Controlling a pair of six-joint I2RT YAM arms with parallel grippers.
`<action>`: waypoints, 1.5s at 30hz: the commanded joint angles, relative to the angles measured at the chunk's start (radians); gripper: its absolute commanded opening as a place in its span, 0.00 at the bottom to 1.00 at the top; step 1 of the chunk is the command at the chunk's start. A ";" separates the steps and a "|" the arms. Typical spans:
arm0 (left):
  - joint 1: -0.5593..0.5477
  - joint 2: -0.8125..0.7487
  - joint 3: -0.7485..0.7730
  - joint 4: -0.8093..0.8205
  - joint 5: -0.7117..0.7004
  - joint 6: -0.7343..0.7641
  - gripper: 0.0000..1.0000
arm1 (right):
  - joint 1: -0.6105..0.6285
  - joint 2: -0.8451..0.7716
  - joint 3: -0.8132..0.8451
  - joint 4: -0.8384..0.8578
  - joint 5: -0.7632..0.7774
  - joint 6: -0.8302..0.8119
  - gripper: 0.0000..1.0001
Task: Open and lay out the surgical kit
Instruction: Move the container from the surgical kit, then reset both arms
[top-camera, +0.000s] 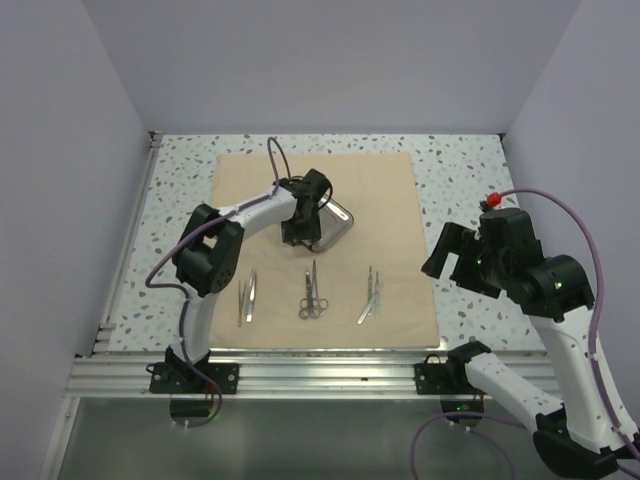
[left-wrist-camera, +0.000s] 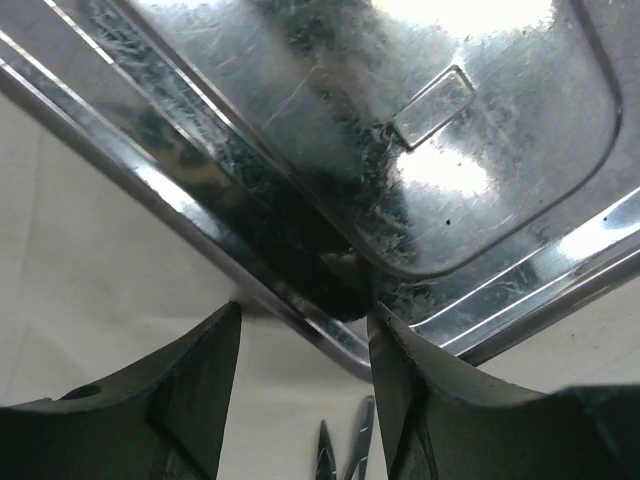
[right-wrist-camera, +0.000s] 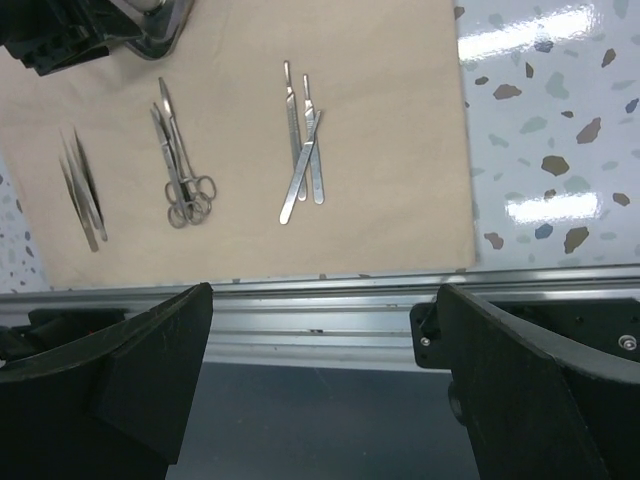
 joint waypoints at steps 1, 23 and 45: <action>0.006 0.045 0.067 0.066 0.077 -0.014 0.56 | -0.003 0.023 0.034 -0.048 0.043 -0.022 0.98; 0.011 0.369 0.629 0.040 0.241 -0.159 0.56 | -0.003 0.101 0.138 -0.067 0.198 -0.136 0.98; -0.003 -0.347 0.228 0.129 0.036 0.194 0.66 | -0.003 0.076 0.169 0.050 0.076 -0.169 0.98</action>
